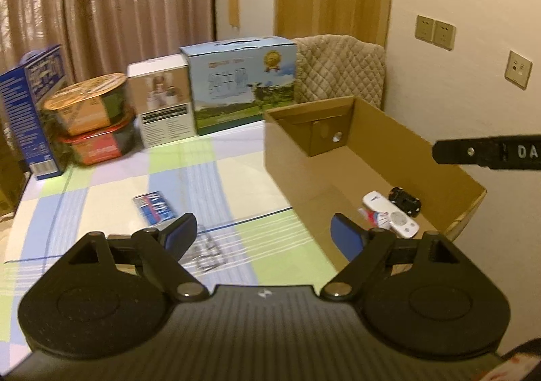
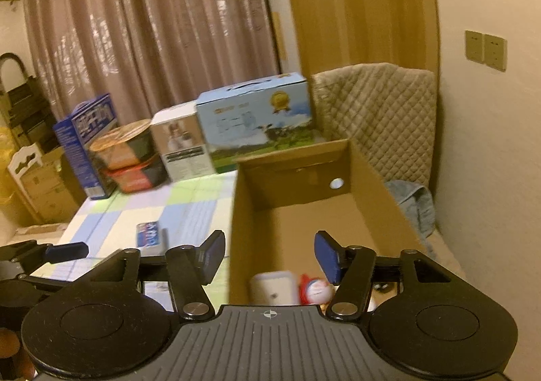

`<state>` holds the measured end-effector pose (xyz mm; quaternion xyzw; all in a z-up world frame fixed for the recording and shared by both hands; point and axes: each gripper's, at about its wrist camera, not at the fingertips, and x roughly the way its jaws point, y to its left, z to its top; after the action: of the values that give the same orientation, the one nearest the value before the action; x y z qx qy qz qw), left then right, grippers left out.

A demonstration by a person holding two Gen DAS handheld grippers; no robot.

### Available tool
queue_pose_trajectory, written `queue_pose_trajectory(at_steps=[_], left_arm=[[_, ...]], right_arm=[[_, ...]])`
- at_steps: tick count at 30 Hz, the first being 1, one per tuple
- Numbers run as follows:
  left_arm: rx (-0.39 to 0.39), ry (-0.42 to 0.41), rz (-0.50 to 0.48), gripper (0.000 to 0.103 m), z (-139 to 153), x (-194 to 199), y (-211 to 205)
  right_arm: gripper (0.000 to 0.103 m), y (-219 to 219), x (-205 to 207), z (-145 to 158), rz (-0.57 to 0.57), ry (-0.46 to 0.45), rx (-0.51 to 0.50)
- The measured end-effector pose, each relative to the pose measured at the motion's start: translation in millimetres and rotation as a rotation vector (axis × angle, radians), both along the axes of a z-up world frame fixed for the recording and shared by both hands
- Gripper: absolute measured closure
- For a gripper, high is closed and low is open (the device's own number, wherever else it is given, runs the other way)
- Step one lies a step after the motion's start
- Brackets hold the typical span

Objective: Organize rigid objects
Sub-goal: 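Withdraw both grippers from the box and move the right gripper over the white plug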

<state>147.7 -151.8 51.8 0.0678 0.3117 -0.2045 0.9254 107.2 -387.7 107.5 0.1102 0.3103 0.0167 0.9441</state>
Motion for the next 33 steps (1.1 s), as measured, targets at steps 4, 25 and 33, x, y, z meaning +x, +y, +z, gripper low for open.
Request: queue_pose_trajectory(at_steps=[4,25,33], left_arm=[[-0.004,0.0,0.041,0.016,2,-8,30],[0.057,0.048,0.287,0.001,-55,1,173],[0.051,0.111,0.285,0.001,-89,19,181]], right_arm=[[0.044,26,-5,3,0.042,-0.009,-0.019],[0.025,152,5,-80,0.231,0.036,-0.028],[0.025,170,19,-133,0.252,0.08,-0.046]])
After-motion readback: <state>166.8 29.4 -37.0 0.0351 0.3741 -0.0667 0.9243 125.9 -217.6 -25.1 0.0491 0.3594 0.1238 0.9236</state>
